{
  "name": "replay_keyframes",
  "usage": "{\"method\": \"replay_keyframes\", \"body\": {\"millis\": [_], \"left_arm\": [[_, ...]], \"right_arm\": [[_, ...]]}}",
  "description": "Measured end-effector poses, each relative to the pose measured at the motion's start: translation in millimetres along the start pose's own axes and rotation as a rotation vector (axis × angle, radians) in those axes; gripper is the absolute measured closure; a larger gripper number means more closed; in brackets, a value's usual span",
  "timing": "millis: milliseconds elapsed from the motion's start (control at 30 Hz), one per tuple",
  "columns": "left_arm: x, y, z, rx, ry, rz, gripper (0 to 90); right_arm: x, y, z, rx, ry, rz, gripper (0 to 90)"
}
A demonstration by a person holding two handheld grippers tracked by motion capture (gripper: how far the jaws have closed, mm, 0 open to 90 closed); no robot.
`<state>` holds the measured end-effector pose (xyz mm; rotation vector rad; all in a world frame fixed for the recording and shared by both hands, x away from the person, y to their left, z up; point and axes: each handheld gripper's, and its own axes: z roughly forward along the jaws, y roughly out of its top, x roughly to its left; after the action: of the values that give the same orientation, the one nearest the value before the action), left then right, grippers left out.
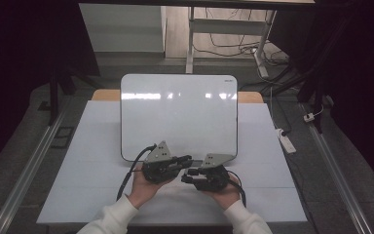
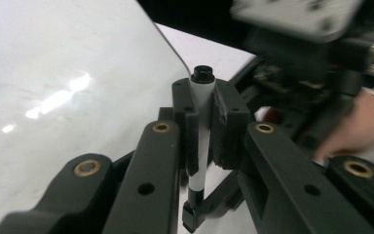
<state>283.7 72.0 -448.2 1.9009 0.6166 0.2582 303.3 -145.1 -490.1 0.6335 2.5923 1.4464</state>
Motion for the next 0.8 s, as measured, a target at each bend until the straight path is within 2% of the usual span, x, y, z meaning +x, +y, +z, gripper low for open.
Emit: {"method": "replay_keyframes", "body": {"millis": [100, 267, 433, 500, 633, 800], "left_arm": [[0.6, 0.0, 3.7, -0.005, 0.023, -0.022, 80.7], [-1.4, 1.5, 17.0, -0.006, 0.041, -0.036, 80.7], [-6.5, 4.3, 31.4, -0.031, 0.068, -0.075, 80.7], [-9.2, 5.1, 36.5, -0.042, 0.083, -0.087, 80.7], [-12.4, 6.9, 42.6, -0.062, 0.107, -0.11, 80.7], [-16.4, 7.2, 47.3, -0.068, 0.122, -0.117, 80.7]], "right_arm": [[10.3, -4.9, -10.2, -0.085, -0.152, 0.027, 57.2], [31.4, -11.2, -20.6, -0.158, -0.384, 0.03, 52.4], [47.5, -16.1, -24.9, -0.243, -0.548, 0.056, 53.1], [51.6, -17.4, -23.1, -0.259, -0.597, 0.049, 53.5], [53.9, -19.2, -14.0, -0.237, -0.63, 0.042, 54.3], [52.7, -19.7, -7.5, -0.22, -0.686, 0.048, 63.8]]}}
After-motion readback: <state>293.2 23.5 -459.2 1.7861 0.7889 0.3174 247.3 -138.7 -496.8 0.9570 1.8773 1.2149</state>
